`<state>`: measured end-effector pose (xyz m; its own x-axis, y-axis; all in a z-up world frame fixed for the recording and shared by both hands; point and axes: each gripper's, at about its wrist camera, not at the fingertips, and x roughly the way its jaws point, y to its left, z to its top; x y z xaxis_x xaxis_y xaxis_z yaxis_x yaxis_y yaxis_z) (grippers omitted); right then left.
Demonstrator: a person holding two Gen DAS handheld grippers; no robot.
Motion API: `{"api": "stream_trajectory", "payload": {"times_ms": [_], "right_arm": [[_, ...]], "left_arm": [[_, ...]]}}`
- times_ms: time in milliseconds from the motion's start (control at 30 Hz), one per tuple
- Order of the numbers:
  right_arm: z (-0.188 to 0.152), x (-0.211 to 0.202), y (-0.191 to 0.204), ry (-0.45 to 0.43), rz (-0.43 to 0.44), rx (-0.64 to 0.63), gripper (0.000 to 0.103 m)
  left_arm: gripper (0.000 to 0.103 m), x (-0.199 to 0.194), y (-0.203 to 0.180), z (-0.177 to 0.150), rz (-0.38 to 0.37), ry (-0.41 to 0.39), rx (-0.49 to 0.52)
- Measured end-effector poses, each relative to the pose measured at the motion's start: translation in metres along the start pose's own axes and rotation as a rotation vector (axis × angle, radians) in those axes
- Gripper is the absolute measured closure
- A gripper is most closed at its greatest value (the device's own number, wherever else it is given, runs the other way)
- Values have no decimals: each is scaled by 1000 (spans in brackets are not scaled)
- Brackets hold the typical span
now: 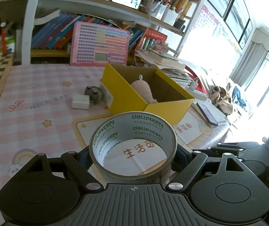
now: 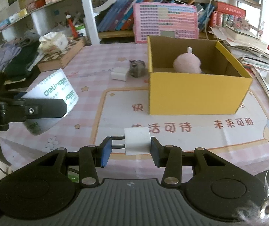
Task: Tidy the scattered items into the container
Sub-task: 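Lift and carry the tape roll and white plug toward the yellow box with both tools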
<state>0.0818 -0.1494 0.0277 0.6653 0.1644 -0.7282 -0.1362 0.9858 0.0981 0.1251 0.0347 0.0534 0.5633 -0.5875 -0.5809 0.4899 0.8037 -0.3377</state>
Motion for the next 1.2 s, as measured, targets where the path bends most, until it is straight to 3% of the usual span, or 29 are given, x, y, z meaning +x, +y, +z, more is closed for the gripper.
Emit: {"api": "stream_trajectory", "payload": {"times_ms": [800,1200], "right_arm": [[-12,-14,-62,5,-75,116,62],[-2,-16,-95,-13,-87,132,62]], "left_arm": [[18,51,-46,17,-87,68,89],[18,67,-71,37,-106,30,140]]}}
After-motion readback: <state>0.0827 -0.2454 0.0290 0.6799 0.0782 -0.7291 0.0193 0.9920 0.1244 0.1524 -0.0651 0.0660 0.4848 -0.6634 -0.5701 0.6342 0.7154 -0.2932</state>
